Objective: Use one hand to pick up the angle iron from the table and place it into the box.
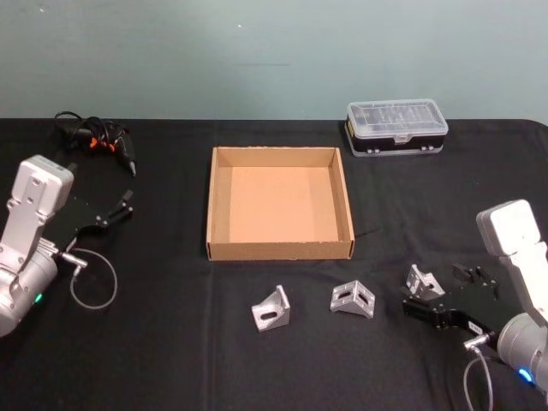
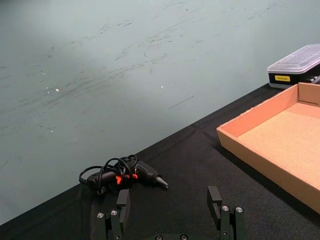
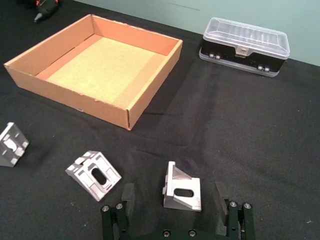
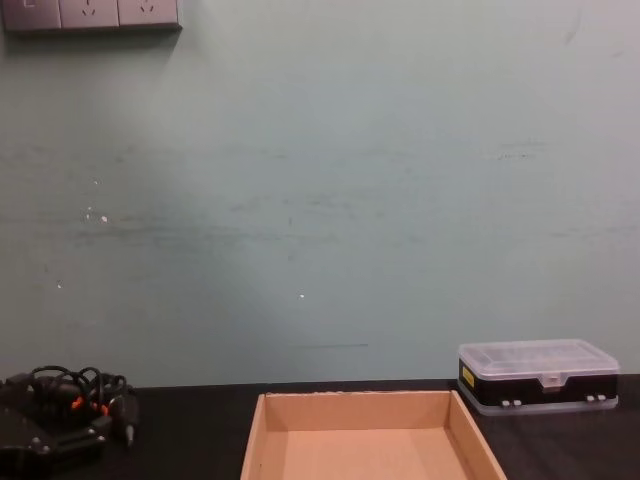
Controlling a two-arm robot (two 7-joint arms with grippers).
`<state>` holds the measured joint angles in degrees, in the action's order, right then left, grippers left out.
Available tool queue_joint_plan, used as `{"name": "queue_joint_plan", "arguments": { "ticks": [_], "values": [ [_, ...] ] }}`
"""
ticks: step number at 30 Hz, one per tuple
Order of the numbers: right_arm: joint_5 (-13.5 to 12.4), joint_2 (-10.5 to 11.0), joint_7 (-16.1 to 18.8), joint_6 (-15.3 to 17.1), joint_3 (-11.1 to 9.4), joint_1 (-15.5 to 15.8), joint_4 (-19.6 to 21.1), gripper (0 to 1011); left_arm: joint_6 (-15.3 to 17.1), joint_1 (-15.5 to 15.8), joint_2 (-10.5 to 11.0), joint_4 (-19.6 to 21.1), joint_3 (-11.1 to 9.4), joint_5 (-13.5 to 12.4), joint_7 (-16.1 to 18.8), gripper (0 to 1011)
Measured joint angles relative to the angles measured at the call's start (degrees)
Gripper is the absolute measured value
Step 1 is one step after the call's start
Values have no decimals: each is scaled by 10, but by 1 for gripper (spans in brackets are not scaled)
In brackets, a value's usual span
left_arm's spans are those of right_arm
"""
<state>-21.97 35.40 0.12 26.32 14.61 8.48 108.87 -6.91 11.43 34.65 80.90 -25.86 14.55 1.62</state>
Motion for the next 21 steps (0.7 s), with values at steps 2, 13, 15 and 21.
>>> {"name": "queue_joint_plan", "arguments": {
  "ticks": [2, 13, 15, 21],
  "values": [
    [1, -6, 3, 3, 0, -5, -6, 1004, 0, 0, 0, 0, 0, 0, 0, 1011],
    [12, -28, 13, 8, -1, -19, -24, 1004, 0, 0, 0, 0, 0, 0, 0, 1011],
    [15, -30, 13, 9, -1, -21, -26, 1004, 0, 0, 0, 0, 0, 0, 0, 1011],
    [18, -33, 14, 8, -1, -22, -29, 1004, 0, 0, 0, 0, 0, 0, 0, 1011]
  ]
}}
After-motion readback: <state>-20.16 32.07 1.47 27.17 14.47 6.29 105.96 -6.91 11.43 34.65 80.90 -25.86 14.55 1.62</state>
